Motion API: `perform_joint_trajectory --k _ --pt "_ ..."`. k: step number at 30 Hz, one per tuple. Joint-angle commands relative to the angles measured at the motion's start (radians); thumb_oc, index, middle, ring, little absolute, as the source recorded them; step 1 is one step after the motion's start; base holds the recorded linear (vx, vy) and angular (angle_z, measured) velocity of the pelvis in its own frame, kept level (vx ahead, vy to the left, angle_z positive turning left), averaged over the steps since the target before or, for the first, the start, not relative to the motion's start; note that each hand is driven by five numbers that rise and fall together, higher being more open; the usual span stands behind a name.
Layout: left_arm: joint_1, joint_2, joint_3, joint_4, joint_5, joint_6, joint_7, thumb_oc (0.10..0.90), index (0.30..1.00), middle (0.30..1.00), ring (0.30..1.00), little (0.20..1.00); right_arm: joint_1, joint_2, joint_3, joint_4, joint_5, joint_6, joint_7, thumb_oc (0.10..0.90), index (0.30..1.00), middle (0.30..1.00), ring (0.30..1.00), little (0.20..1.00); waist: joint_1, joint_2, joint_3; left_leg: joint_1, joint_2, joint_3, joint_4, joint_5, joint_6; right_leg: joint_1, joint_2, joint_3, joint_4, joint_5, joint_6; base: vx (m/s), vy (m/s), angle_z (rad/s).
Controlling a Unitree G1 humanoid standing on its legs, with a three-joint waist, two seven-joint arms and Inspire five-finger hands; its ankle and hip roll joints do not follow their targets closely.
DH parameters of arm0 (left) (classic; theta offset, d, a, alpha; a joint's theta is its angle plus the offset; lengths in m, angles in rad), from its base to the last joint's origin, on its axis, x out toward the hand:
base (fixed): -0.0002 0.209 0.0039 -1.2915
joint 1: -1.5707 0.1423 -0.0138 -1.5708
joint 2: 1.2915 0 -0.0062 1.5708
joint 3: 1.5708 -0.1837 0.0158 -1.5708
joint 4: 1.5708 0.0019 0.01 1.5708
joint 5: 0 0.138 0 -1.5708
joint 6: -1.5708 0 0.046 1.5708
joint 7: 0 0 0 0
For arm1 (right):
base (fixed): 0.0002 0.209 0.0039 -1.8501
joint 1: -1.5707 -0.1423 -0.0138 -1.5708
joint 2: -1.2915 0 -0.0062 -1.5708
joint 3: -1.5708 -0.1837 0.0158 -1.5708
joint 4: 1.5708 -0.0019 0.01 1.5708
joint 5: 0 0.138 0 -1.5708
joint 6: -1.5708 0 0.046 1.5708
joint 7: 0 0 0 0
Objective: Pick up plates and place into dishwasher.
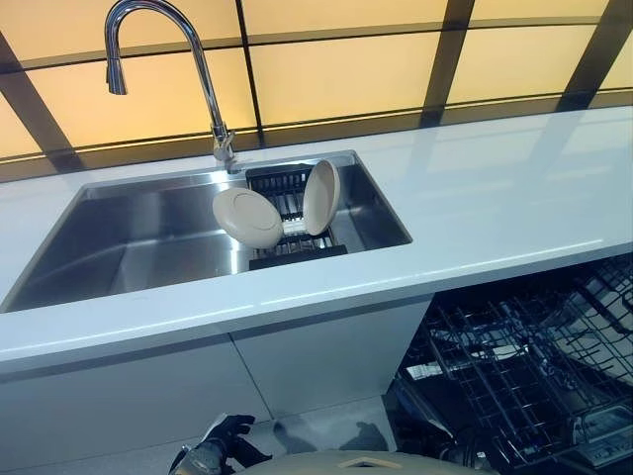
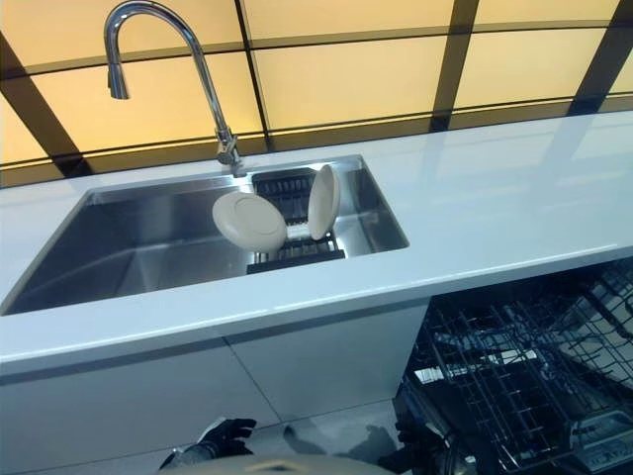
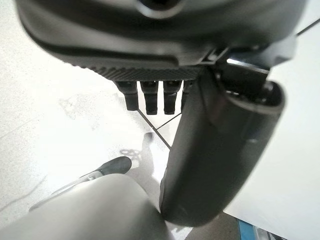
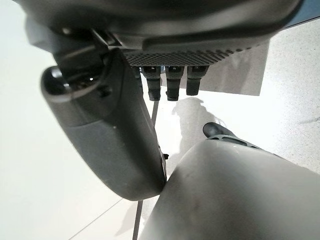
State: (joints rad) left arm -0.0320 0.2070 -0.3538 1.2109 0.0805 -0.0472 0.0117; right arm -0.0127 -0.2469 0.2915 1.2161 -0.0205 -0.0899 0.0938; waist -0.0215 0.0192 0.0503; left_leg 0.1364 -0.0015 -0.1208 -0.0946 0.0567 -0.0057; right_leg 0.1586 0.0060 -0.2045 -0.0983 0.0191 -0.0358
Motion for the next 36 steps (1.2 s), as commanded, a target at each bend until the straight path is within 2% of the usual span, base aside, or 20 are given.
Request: perform_joint_trajectory --k 1,13,19,26,29,30,32,35,36 --pt "-0.038 -0.035 -0.025 0.054 0.024 -0.01 -0.017 0.8 0.9 0.9 0.9 0.9 -0.061 0.061 0.022 0.059 -0.022 -0.028 0.006 0.8 0.9 0.9 0.9 0.9 0.019 -0.004 0.051 0.045 -0.104 0.094 0.007 -0.155 0.087 0.041 0.035 0.058 0.011 -0.098 0.026 0.0 0.0 0.0" --pt "-0.041 -0.037 -0.02 0.059 0.011 -0.006 -0.039 0.8 0.9 0.9 0.9 0.9 -0.059 0.064 0.022 0.058 -0.024 -0.028 0.006 0.8 0.9 0.9 0.9 0.9 0.018 -0.002 0.051 0.044 -0.103 0.089 0.007 -0.155 0.086 0.04 0.036 0.058 0.011 -0.099 0.025 0.0 0.0 0.0" --pt "-0.034 -0.048 -0.001 0.049 -0.108 -0.089 -0.117 0.8 0.9 0.9 0.9 0.9 -0.055 0.066 0.016 0.055 -0.025 -0.031 0.005 0.8 0.9 0.9 0.9 0.9 0.018 -0.002 0.051 0.045 -0.102 0.09 0.007 -0.156 0.084 0.04 0.037 0.059 0.011 -0.099 0.024 0.0 0.0 0.0" --pt "-0.026 -0.051 0.031 0.037 -0.194 -0.15 -0.186 0.8 0.9 0.9 0.9 0.9 -0.054 0.068 0.01 0.053 -0.026 -0.029 0.005 0.8 0.9 0.9 0.9 0.9 0.02 -0.003 0.052 0.044 -0.102 0.087 0.007 -0.156 0.083 0.041 0.037 0.059 0.011 -0.099 0.022 0.0 0.0 0.0" --pt "-0.03 -0.039 0.001 -0.019 -0.198 -0.28 -0.284 0.8 0.9 0.9 0.9 0.9 -0.058 0.054 0.011 0.042 -0.028 -0.02 0.016 0.8 0.9 0.9 0.9 0.9 0.018 0.001 0.057 0.043 -0.099 0.091 0.007 -0.156 0.08 0.04 0.038 0.061 0.011 -0.099 0.022 0.0 0.0 0.0" --pt "-0.03 -0.039 0.001 -0.019 -0.198 -0.28 -0.284 0.8 0.9 0.9 0.9 0.9 -0.058 0.054 0.011 0.042 -0.028 -0.02 0.016 0.8 0.9 0.9 0.9 0.9 0.018 0.001 0.057 0.043 -0.099 0.091 0.007 -0.156 0.08 0.04 0.038 0.061 0.011 -0.099 0.022 0.0 0.0 0.0" --pt "-0.039 -0.02 -0.025 -0.077 -0.213 -0.327 -0.313 0.8 0.9 0.9 0.9 0.9 -0.063 0.041 0.016 0.034 -0.033 -0.014 0.021 0.8 0.9 0.9 0.9 0.9 0.017 0.008 0.061 0.04 -0.098 0.092 0.007 -0.154 0.079 0.036 0.04 0.064 0.011 -0.098 0.022 0.0 0.0 0.0" --pt "-0.044 -0.01 -0.037 -0.111 -0.225 -0.335 -0.326 0.8 0.9 0.9 0.9 0.9 -0.064 0.035 0.019 0.029 -0.035 -0.011 0.025 0.8 0.9 0.9 0.9 0.9 0.016 0.011 0.062 0.038 -0.098 0.093 0.007 -0.153 0.079 0.035 0.04 0.065 0.011 -0.097 0.022 -0.01 0.01 -0.01" --pt "-0.057 0.045 -0.073 -0.312 -0.319 -0.23 -0.483 0.8 0.9 0.9 0.9 0.9 -0.067 0.012 0.027 0.002 -0.04 0.005 0.032 0.8 0.9 0.9 0.9 0.9 0.016 0.022 0.069 0.035 -0.098 0.092 0.007 -0.15 0.076 0.031 0.04 0.066 0.011 -0.095 0.023 0.0 0.0 0.0"
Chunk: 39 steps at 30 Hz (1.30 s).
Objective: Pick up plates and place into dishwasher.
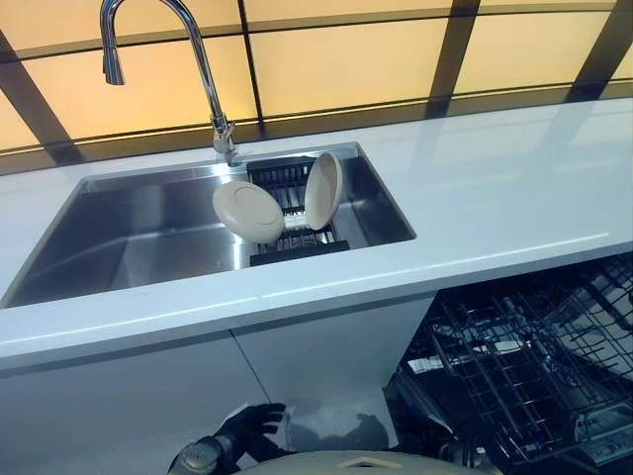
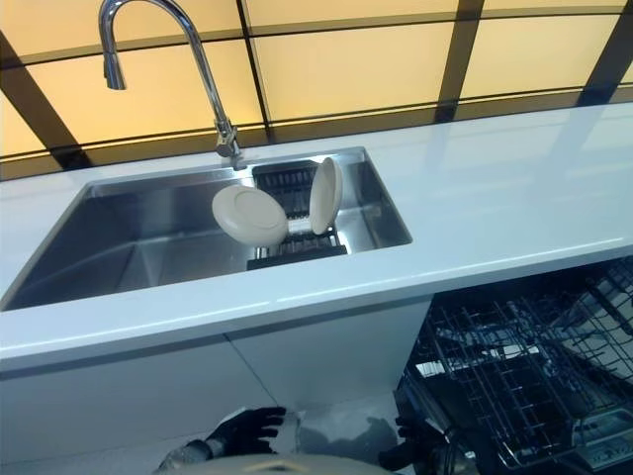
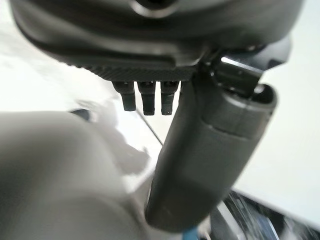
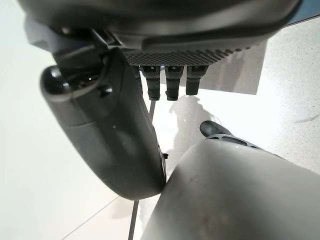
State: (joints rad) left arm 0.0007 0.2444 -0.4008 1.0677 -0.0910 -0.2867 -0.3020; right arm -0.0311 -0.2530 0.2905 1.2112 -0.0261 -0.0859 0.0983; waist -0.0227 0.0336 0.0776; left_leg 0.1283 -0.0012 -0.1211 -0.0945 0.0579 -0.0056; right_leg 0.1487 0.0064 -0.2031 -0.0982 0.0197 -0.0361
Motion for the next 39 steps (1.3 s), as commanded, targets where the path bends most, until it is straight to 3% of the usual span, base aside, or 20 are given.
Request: perform_joint_trajectory --k 1,2,3,4,8,10,11,13,20,26,29,31,33,34,36,38,39 --pt "-0.09 0.014 -0.031 -0.195 -0.161 0.027 -0.195 0.8 0.9 0.9 0.9 0.9 -0.047 0.016 0.029 0.004 -0.034 0.003 0.028 0.8 0.9 0.9 0.9 0.9 0.017 0.009 0.042 0.043 -0.098 0.092 0.007 -0.151 0.076 0.041 0.039 0.065 0.011 -0.096 0.023 -0.03 0.035 0.0" --pt "-0.089 0.04 -0.053 -0.29 -0.208 0.092 -0.311 0.8 0.9 0.9 0.9 0.9 -0.045 0.008 0.032 -0.007 -0.031 0.01 0.029 0.8 0.9 0.9 0.9 0.9 0.015 0.014 0.043 0.042 -0.098 0.093 0.007 -0.15 0.076 0.041 0.039 0.065 0.011 -0.095 0.024 0.0 0.0 0.0" --pt "-0.091 0.052 -0.06 -0.335 -0.226 0.129 -0.341 0.8 0.9 0.9 0.9 0.9 -0.044 0.006 0.033 -0.011 -0.031 0.012 0.029 0.8 0.9 0.9 0.9 0.9 0.014 0.016 0.044 0.042 -0.098 0.094 0.007 -0.15 0.075 0.04 0.038 0.065 0.011 -0.094 0.025 0.0 0.0 0.0" --pt "-0.098 0.078 -0.068 -0.422 -0.298 0.192 -0.469 0.8 0.9 0.9 0.9 0.9 -0.039 0.001 0.034 -0.018 -0.032 0.014 0.029 0.8 0.9 0.9 0.9 0.9 0.011 0.021 0.044 0.041 -0.097 0.094 0.007 -0.147 0.075 0.039 0.038 0.066 0.011 -0.092 0.026 0.0 0.0 0.0" --pt "-0.112 0.113 -0.042 -0.681 -0.459 0.386 -0.778 0.8 0.9 0.9 0.9 0.9 -0.024 -0.01 0.031 -0.027 -0.043 0.007 0.029 0.8 0.9 0.9 0.9 0.9 0.005 0.03 0.042 0.039 -0.095 0.095 0.007 -0.147 0.077 0.037 0.036 0.071 0.011 -0.088 0.028 0.0 0.0 0.0" --pt "-0.125 0.123 -0.033 -0.783 -0.513 0.449 -0.845 0.8 0.9 0.9 0.9 0.9 -0.016 -0.008 0.034 -0.028 -0.041 0.003 0.025 0.8 0.9 0.9 0.9 0.9 0.002 0.03 0.041 0.039 -0.095 0.092 0.007 -0.146 0.079 0.037 0.036 0.075 0.011 -0.086 0.027 0.0 0.0 0.0" --pt "-0.127 0.126 -0.033 -0.791 -0.524 0.447 -0.86 0.8 0.9 0.9 0.9 0.9 -0.015 -0.007 0.035 -0.028 -0.04 0.002 0.024 0.8 0.9 0.9 0.9 0.9 0.002 0.03 0.041 0.039 -0.095 0.092 0.007 -0.146 0.079 0.036 0.036 0.076 0.011 -0.085 0.027 0.0 0.0 0.0" --pt "-0.139 0.118 -0.013 -0.928 -0.67 0.524 -0.92 0.8 0.9 0.9 0.9 0.9 -0.001 -0.004 0.041 -0.029 -0.039 -0.008 0.016 0.8 0.9 0.9 0.9 0.9 -0.001 0.029 0.04 0.041 -0.095 0.089 0.007 -0.148 0.081 0.038 0.036 0.082 0.011 -0.085 0.025 0.0 0.0 0.0" --pt "-0.159 0.079 0.029 -1.145 -0.991 0.578 -0.929 0.8 0.9 0.9 0.9 0.9 0.015 0.012 0.051 -0.032 -0.021 -0.005 -0.005 0.8 0.9 0.9 0.9 0.9 0.0 0.026 0.037 0.048 -0.097 0.08 0.007 -0.157 0.081 0.046 0.036 0.09 0.011 -0.087 0.018 0.0 0.0 0.0" --pt "-0.18 0.074 0.094 -1.25 -1.177 0.507 -0.815 0.8 0.9 0.9 0.9 0.9 0.028 0.026 0.055 -0.044 -0.016 0.004 -0.022 0.8 0.9 0.9 0.9 0.9 0.008 0.024 0.036 0.053 -0.098 0.071 0.007 -0.16 0.081 0.052 0.034 0.082 0.011 -0.09 0.014 0.0 -0.005 0.01" --pt "-0.199 0.09 0.22 -1.309 -1.231 0.333 -0.601 0.8 0.9 0.9 0.9 0.9 0.049 0.039 0.056 -0.061 -0.007 0.013 -0.038 0.8 0.9 0.9 0.9 0.9 0.02 0.019 0.031 0.053 -0.1 0.059 0.007 -0.158 0.079 0.056 0.031 0.069 0.011 -0.096 0.011 0.01 -0.027 0.1" --pt "-0.206 0.112 0.286 -1.32 -1.153 0.264 -0.517 0.8 0.9 0.9 0.9 0.9 0.062 0.046 0.054 -0.073 -0.005 0.021 -0.045 0.8 0.9 0.9 0.9 0.9 0.028 0.017 0.027 0.053 -0.103 0.051 0.007 -0.155 0.078 0.059 0.03 0.059 0.011 -0.099 0.012 0.01 -0.019 0.09" --pt "-0.226 0.161 0.355 -1.327 -1.027 0.174 -0.337 0.8 0.9 0.9 0.9 0.9 0.075 0.047 0.055 -0.084 -0.007 0.029 -0.047 0.8 0.9 0.9 0.9 0.9 0.038 0.016 0.021 0.05 -0.105 0.042 0.007 -0.153 0.076 0.059 0.029 0.048 0.011 -0.103 0.013 -0.01 -0.011 0.05" --pt "-0.233 0.172 0.372 -1.327 -1.007 0.176 -0.296 0.8 0.9 0.9 0.9 0.9 0.077 0.046 0.056 -0.083 -0.008 0.026 -0.048 0.8 0.9 0.9 0.9 0.9 0.04 0.016 0.02 0.05 -0.106 0.04 0.007 -0.152 0.075 0.059 0.028 0.045 0.011 -0.104 0.013 -0.01 -0.009 0.09" --pt "-0.264 0.22 0.416 -1.293 -0.855 0.104 -0.183 0.8 0.9 0.9 0.9 0.9 0.085 0.048 0.06 -0.086 -0.022 0.028 -0.055 0.8 0.9 0.9 0.9 0.9 0.046 0.017 0.012 0.048 -0.109 0.034 0.007 -0.151 0.076 0.06 0.026 0.034 0.011 -0.109 0.017 -0.01 -0.012 0.13" --pt "-0.297 0.277 0.454 -1.283 -0.82 0.089 -0.112 0.8 0.9 0.9 0.9 0.9 0.084 0.047 0.066 -0.086 -0.018 0.027 -0.054 0.8 0.9 0.9 0.9 0.9 0.051 0.016 0.007 0.046 -0.11 0.031 0.007 -0.149 0.075 0.059 0.026 0.027 0.011 -0.11 0.019 0.0 -0.018 0.16" --pt "-0.342 0.332 0.508 -1.258 -0.755 0.066 -0.014 0.8 0.9 0.9 0.9 0.9 0.075 0.043 0.072 -0.079 -0.005 0.023 -0.049 0.8 0.9 0.9 0.9 0.9 0.057 0.018 -0.002 0.043 -0.111 0.029 0.007 -0.147 0.073 0.058 0.025 0.02 0.011 -0.113 0.019 0.0 -0.017 0.14"
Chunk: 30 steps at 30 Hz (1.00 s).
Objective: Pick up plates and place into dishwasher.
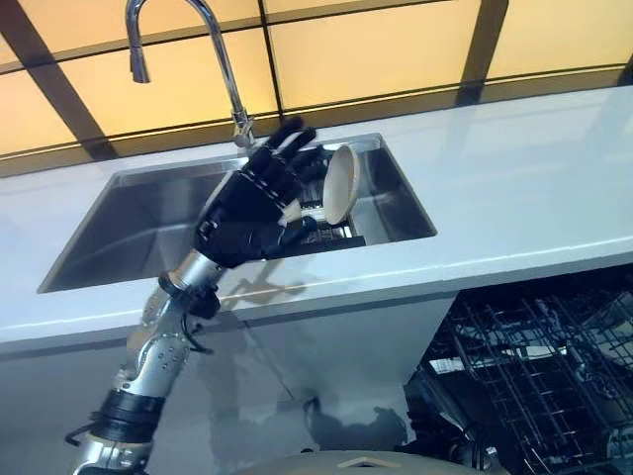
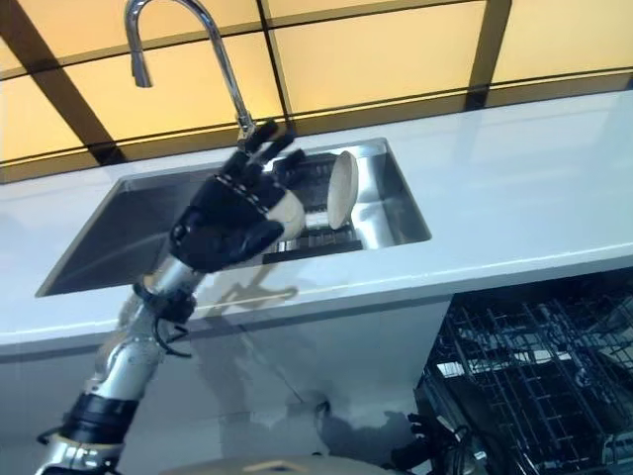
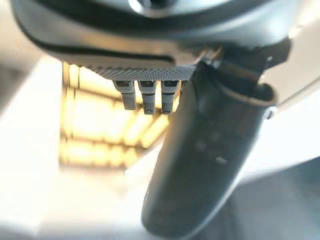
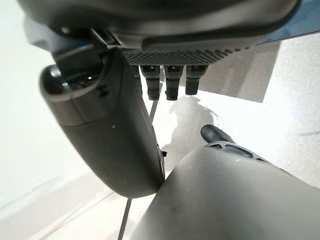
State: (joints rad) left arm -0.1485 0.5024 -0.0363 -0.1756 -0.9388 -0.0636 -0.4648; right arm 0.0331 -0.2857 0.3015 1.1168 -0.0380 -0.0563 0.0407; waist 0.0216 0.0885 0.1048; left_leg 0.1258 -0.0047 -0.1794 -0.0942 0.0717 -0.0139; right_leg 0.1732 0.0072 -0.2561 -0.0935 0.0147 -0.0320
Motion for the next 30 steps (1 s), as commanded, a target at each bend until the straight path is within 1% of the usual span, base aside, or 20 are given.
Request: perform_joint_trajectory --k 1,2,4,5,6,7,8,9,10,11,12,14,16,17,18,21,23,27,29,30 --pt "-0.209 0.093 0.16 -0.003 0.115 -0.161 0.178 0.8 0.9 0.9 0.9 0.9 0.009 0.075 0.062 0.017 0.008 -0.009 0.011 0.8 0.9 0.9 0.9 0.9 0.015 -0.037 -0.033 0.045 -0.107 0.088 0.007 -0.161 0.081 0.034 0.024 0.07 0.006 -0.109 0.015 0.0 -0.022 0.15" --pt "-0.25 0.143 0.196 0.02 0.177 -0.158 0.27 0.8 0.9 0.9 0.9 0.9 -0.005 0.069 0.069 0.033 0.016 -0.013 0.02 0.8 0.9 0.9 0.9 0.9 0.017 -0.034 -0.039 0.042 -0.107 0.089 0.007 -0.158 0.078 0.032 0.025 0.07 0.006 -0.109 0.013 0.0 -0.014 0.07" --pt "-0.269 0.177 0.208 0.041 0.218 -0.166 0.327 0.8 0.9 0.9 0.9 0.9 -0.011 0.067 0.071 0.039 0.018 -0.013 0.022 0.8 0.9 0.9 0.9 0.9 0.019 -0.032 -0.042 0.041 -0.107 0.09 0.007 -0.157 0.077 0.031 0.025 0.069 0.006 -0.109 0.013 0.0 -0.01 0.06" --pt "-0.321 0.285 0.23 0.136 0.335 -0.176 0.45 0.8 0.9 0.9 0.9 0.9 -0.025 0.057 0.08 0.05 0.027 -0.01 0.027 0.8 0.9 0.9 0.9 0.9 0.019 -0.024 -0.048 0.041 -0.107 0.094 0.007 -0.157 0.075 0.03 0.026 0.068 0.006 -0.11 0.013 0.0 -0.014 0.09" --pt "-0.371 0.363 0.24 0.209 0.341 -0.191 0.523 0.8 0.9 0.9 0.9 0.9 -0.036 0.05 0.086 0.055 0.037 -0.003 0.031 0.8 0.9 0.9 0.9 0.9 0.02 -0.021 -0.054 0.04 -0.106 0.098 0.007 -0.156 0.074 0.03 0.026 0.067 0.006 -0.112 0.012 0.0 -0.014 0.07" --pt "-0.389 0.389 0.245 0.241 0.453 -0.214 0.581 0.8 0.9 0.9 0.9 0.9 -0.041 0.046 0.085 0.059 0.037 -0.002 0.035 0.8 0.9 0.9 0.9 0.9 0.019 -0.02 -0.055 0.04 -0.106 0.1 0.007 -0.157 0.074 0.03 0.026 0.068 0.006 -0.112 0.011 0.0 -0.01 0.06" --pt "-0.401 0.455 0.241 0.295 0.556 -0.27 0.647 0.8 0.9 0.9 0.9 0.9 -0.043 0.043 0.089 0.056 0.038 0.003 0.035 0.8 0.9 0.9 0.9 0.9 0.019 -0.015 -0.057 0.039 -0.105 0.103 0.007 -0.156 0.073 0.029 0.026 0.066 0.006 -0.111 0.012 0.0 0.0 0.0" --pt "-0.432 0.512 0.223 0.331 0.59 -0.285 0.689 0.8 0.9 0.9 0.9 0.9 -0.043 0.042 0.095 0.055 0.039 0.005 0.034 0.8 0.9 0.9 0.9 0.9 0.017 -0.013 -0.058 0.039 -0.105 0.105 0.007 -0.156 0.074 0.029 0.026 0.066 0.006 -0.111 0.012 0.0 0.0 0.0" --pt "-0.468 0.57 0.21 0.375 0.712 -0.295 0.759 0.8 0.9 0.9 0.9 0.9 -0.044 0.036 0.102 0.057 0.042 0.005 0.037 0.8 0.9 0.9 0.9 0.9 0.014 -0.01 -0.06 0.038 -0.105 0.108 0.007 -0.156 0.073 0.029 0.027 0.068 0.006 -0.112 0.011 0.0 0.0 0.0" --pt "-0.503 0.634 0.178 0.438 0.757 -0.318 0.796 0.8 0.9 0.9 0.9 0.9 -0.042 0.032 0.107 0.061 0.041 -0.001 0.037 0.8 0.9 0.9 0.9 0.9 0.011 -0.005 -0.063 0.039 -0.105 0.111 0.007 -0.157 0.073 0.029 0.027 0.068 0.006 -0.112 0.012 0.0 0.0 0.0" --pt "-0.532 0.669 0.153 0.461 0.817 -0.312 0.826 0.8 0.9 0.9 0.9 0.9 -0.042 0.029 0.109 0.064 0.044 -0.006 0.039 0.8 0.9 0.9 0.9 0.9 0.01 -0.004 -0.064 0.04 -0.105 0.113 0.007 -0.158 0.073 0.03 0.027 0.068 0.006 -0.112 0.012 0.0 0.0 0.0" --pt "-0.569 0.717 0.106 0.506 0.896 -0.323 0.866 0.8 0.9 0.9 0.9 0.9 -0.041 0.027 0.113 0.071 0.043 -0.013 0.039 0.8 0.9 0.9 0.9 0.9 0.006 0.0 -0.066 0.042 -0.105 0.116 0.007 -0.16 0.073 0.031 0.027 0.07 0.006 -0.113 0.013 0.02 0.002 0.04" --pt "-0.596 0.742 0.072 0.523 0.952 -0.323 0.897 0.8 0.9 0.9 0.9 0.9 -0.039 0.026 0.114 0.075 0.041 -0.018 0.04 0.8 0.9 0.9 0.9 0.9 0.004 0.001 -0.067 0.043 -0.105 0.118 0.007 -0.161 0.073 0.032 0.027 0.07 0.006 -0.113 0.015 0.02 0.002 0.11" --pt "-0.622 0.773 0.037 0.54 1.055 -0.337 0.941 0.8 0.9 0.9 0.9 0.9 -0.036 0.023 0.113 0.082 0.039 -0.027 0.042 0.8 0.9 0.9 0.9 0.9 0.001 0.003 -0.069 0.045 -0.105 0.12 0.007 -0.163 0.072 0.033 0.028 0.072 0.006 -0.113 0.016 0.03 0.004 0.13" --pt "-0.665 0.816 -0.027 0.539 1.214 -0.333 1.0 0.8 0.9 0.9 0.9 0.9 -0.033 0.018 0.105 0.093 0.034 -0.038 0.049 0.8 0.9 0.9 0.9 0.9 -0.004 0.005 -0.072 0.048 -0.105 0.124 0.007 -0.167 0.072 0.034 0.028 0.074 0.006 -0.113 0.018 0.03 0.004 0.08" --pt "-0.694 0.834 -0.073 0.526 1.289 -0.321 1.015 0.8 0.9 0.9 0.9 0.9 -0.029 0.016 0.096 0.095 0.027 -0.042 0.053 0.8 0.9 0.9 0.9 0.9 -0.008 0.006 -0.072 0.05 -0.106 0.127 0.007 -0.169 0.071 0.034 0.028 0.077 0.006 -0.113 0.02 0.02 0.006 0.07" --pt "-0.72 0.851 -0.15 0.527 1.343 -0.312 0.984 0.8 0.9 0.9 0.9 0.9 -0.019 0.013 0.086 0.099 0.019 -0.049 0.053 0.8 0.9 0.9 0.9 0.9 -0.018 0.009 -0.072 0.053 -0.106 0.135 0.007 -0.173 0.072 0.033 0.029 0.086 0.006 -0.11 0.025 0.03 0.021 0.07" --pt "-0.714 0.847 -0.209 0.56 1.344 -0.325 0.93 0.8 0.9 0.9 0.9 0.9 -0.01 0.006 0.073 0.099 0.013 -0.055 0.053 0.8 0.9 0.9 0.9 0.9 -0.031 0.011 -0.067 0.055 -0.105 0.144 0.007 -0.175 0.072 0.031 0.03 0.098 0.006 -0.106 0.03 0.01 0.012 -0.02" --pt "-0.701 0.843 -0.219 0.573 1.32 -0.321 0.892 0.8 0.9 0.9 0.9 0.9 -0.005 0.002 0.07 0.097 0.011 -0.054 0.052 0.8 0.9 0.9 0.9 0.9 -0.035 0.013 -0.065 0.055 -0.105 0.149 0.007 -0.175 0.072 0.03 0.03 0.103 0.006 -0.104 0.032 0.02 0.032 -0.06" --pt "-0.686 0.837 -0.22 0.588 1.312 -0.333 0.862 0.8 0.9 0.9 0.9 0.9 -0.003 0.0 0.066 0.094 0.007 -0.051 0.053 0.8 0.9 0.9 0.9 0.9 -0.038 0.013 -0.063 0.056 -0.104 0.153 0.007 -0.175 0.072 0.029 0.03 0.107 0.006 -0.103 0.033 0.02 0.042 -0.1"
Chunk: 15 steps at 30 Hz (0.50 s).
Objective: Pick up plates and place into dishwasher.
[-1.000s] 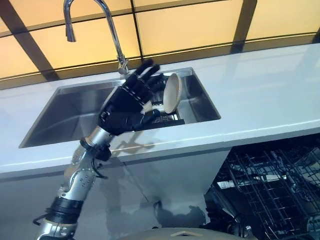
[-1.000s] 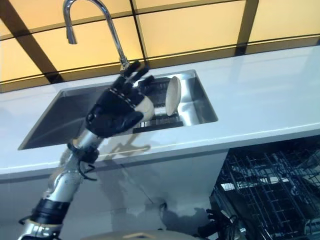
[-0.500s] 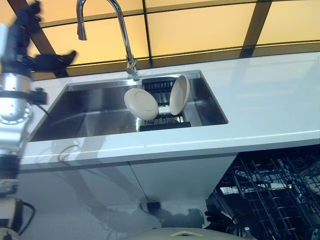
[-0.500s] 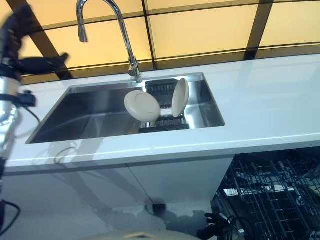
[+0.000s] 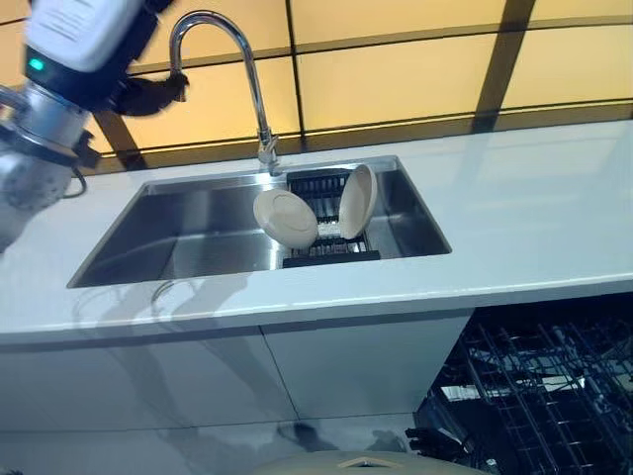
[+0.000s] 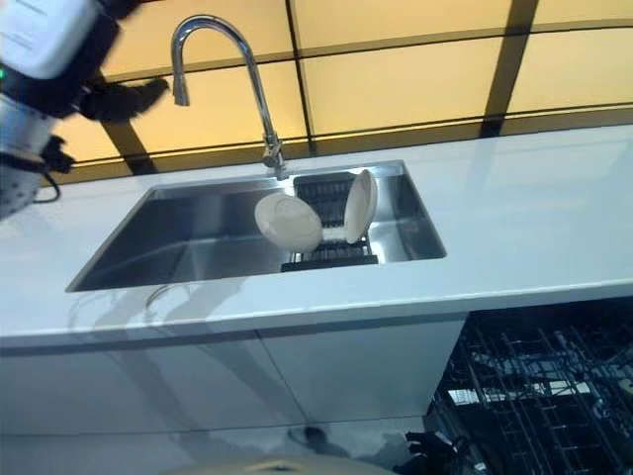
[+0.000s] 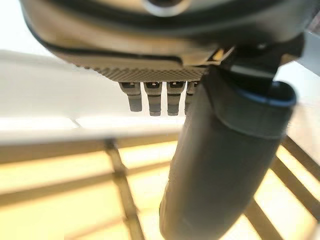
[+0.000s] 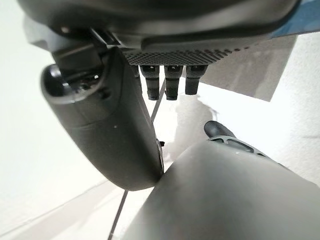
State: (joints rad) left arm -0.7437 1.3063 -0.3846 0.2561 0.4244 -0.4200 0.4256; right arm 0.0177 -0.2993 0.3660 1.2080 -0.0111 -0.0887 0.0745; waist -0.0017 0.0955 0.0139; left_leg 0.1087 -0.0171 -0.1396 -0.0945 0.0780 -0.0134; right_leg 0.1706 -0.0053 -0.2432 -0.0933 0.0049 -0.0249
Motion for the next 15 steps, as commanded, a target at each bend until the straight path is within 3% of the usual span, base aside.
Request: perform_joint_trajectory --k 1,4,15 --pt "-0.078 0.029 0.123 0.172 -0.062 0.013 -0.051 0.8 0.9 0.9 0.9 0.9 0.017 0.01 0.0 0.0 -0.022 -0.019 0.019 0.8 0.9 0.9 0.9 0.9 -0.019 0.007 0.03 0.074 -0.092 0.115 0.007 -0.182 0.072 0.031 0.043 0.097 0.006 -0.092 0.027 0.02 0.045 -0.13" --pt "-0.049 0.013 0.113 0.2 -0.025 -0.016 -0.079 0.8 0.9 0.9 0.9 0.9 0.026 0.001 -0.006 -0.01 -0.031 -0.019 0.018 0.8 0.9 0.9 0.9 0.9 -0.03 0.009 0.039 0.074 -0.091 0.125 0.007 -0.183 0.072 0.028 0.044 0.106 0.006 -0.088 0.031 0.02 0.046 -0.07" --pt "-0.059 0.004 0.036 0.295 0.063 -0.009 -0.093 0.8 0.9 0.9 0.9 0.9 0.044 -0.037 -0.031 -0.025 -0.034 -0.023 0.03 0.8 0.9 0.9 0.9 0.9 -0.06 0.014 0.064 0.065 -0.087 0.155 0.007 -0.182 0.072 0.01 0.042 0.126 0.006 -0.074 0.043 0.01 0.044 -0.02"
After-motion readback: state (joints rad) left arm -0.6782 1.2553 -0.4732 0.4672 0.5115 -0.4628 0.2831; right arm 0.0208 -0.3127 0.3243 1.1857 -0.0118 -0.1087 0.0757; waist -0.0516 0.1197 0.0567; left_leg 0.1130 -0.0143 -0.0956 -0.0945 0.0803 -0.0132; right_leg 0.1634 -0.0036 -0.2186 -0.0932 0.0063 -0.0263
